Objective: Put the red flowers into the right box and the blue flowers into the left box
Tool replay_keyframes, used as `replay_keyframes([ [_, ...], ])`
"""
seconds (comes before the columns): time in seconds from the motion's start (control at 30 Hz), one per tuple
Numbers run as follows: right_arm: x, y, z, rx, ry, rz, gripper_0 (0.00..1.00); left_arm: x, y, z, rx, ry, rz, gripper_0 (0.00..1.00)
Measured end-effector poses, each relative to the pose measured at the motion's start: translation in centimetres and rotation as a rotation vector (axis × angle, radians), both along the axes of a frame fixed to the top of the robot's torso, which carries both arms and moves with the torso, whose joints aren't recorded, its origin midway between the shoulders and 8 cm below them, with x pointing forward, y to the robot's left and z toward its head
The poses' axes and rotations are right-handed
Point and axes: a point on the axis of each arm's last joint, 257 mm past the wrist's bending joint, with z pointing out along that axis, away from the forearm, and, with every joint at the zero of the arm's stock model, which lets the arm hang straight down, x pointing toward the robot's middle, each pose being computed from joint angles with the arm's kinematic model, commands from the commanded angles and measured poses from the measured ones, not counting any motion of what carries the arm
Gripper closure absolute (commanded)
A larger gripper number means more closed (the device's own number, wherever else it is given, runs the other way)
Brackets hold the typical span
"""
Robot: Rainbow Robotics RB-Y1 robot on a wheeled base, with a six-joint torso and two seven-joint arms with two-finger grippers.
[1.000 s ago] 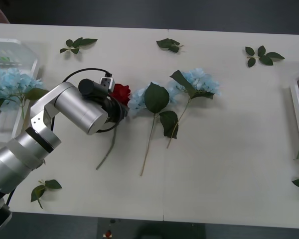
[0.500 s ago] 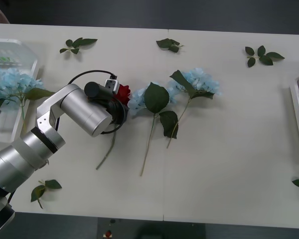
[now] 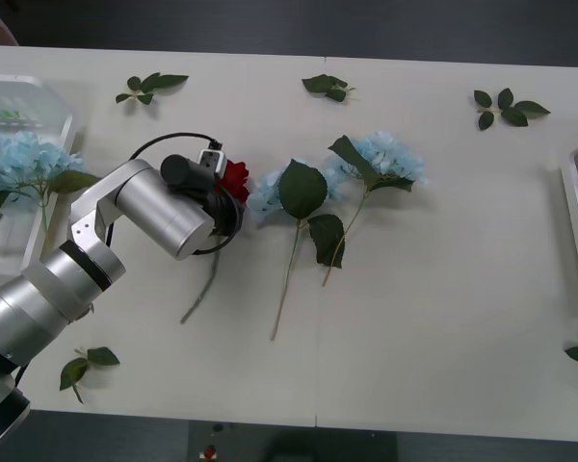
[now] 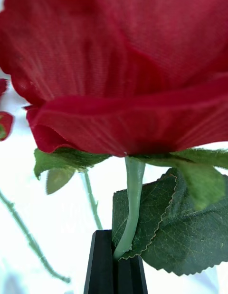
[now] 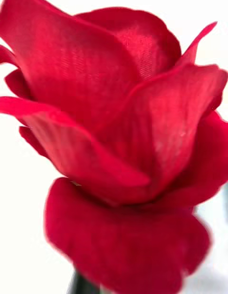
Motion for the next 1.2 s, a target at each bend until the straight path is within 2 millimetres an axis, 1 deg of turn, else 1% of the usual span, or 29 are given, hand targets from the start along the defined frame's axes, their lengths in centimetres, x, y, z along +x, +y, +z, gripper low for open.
replay_keyframes([
  [0.17,0.8,-0.9,-1.6,-0.053,-0.006,0.006,1.0,0.1,0.0,0.1,0.001,-0.001,0.001,1.0],
  [0.3,1.0,-0.8,-2.4,-0.07,0.003,0.017,1.0,0.0,-0.1,0.0,-0.006,0.003,0.0,1.0],
  [0.33,1.1,-0.7,-2.5,-0.068,0.001,0.018,0.94,-0.1,-0.2,0.0,-0.012,0.006,-0.001,1.0],
  [0.37,1.2,-0.5,-2.6,-0.063,-0.001,0.019,0.73,-0.1,-0.4,0.1,-0.019,0.008,-0.002,1.0],
  [0.4,1.3,-0.3,-2.7,-0.056,-0.005,0.018,0.59,-0.2,-0.6,0.3,-0.031,0.011,-0.006,1.0],
  [0.43,1.4,-0.2,-2.8,-0.05,-0.009,0.017,0.3,-0.3,-0.9,0.6,-0.047,0.012,-0.012,1.0],
  [0.47,1.5,-0.1,-2.9,-0.045,-0.012,0.017,0.09,-0.5,-1.3,1.2,-0.066,0.011,-0.022,1.0],
  [0.5,1.5,0.0,-3.0,-0.041,-0.015,0.016,0.03,-0.6,-1.8,2.0,-0.087,0.006,-0.036,1.0],
  [0.53,1.5,0.0,-3.0,-0.04,-0.016,0.016,0.0,-0.8,-2.3,3.0,-0.11,0.0,-0.053,1.0],
  [0.6,1.6,0.1,-3.0,-0.036,-0.018,0.017,0.0,-1.2,-3.1,5.1,-0.144,-0.018,-0.09,1.0],
  [0.77,1.8,0.5,-2.9,-0.033,-0.019,0.037,0.0,-3.0,-5.4,10.3,-0.23,-0.056,-0.185,1.0],
  [0.87,1.7,1.4,-2.5,-0.041,0.017,0.088,0.0,-3.8,-7.1,13.5,-0.291,-0.088,-0.229,1.0],
  [0.97,1.6,3.1,-1.5,-0.03,0.047,0.13,0.0,-4.6,-9.4,16.7,-0.345,-0.137,-0.271,1.0],
  [1.07,1.7,4.8,0.3,-0.005,0.043,0.166,0.0,-4.9,-12.2,19.8,-0.435,-0.189,-0.263,1.0],
  [1.13,1.8,5.9,1.5,0.014,0.033,0.191,0.0,-4.9,-14.5,21.9,-0.532,-0.207,-0.24,1.0],
  [1.2,1.8,7.6,2.5,0.047,0.027,0.249,0.0,-5.1,-17.1,24.3,-0.617,-0.242,-0.252,1.0],
])
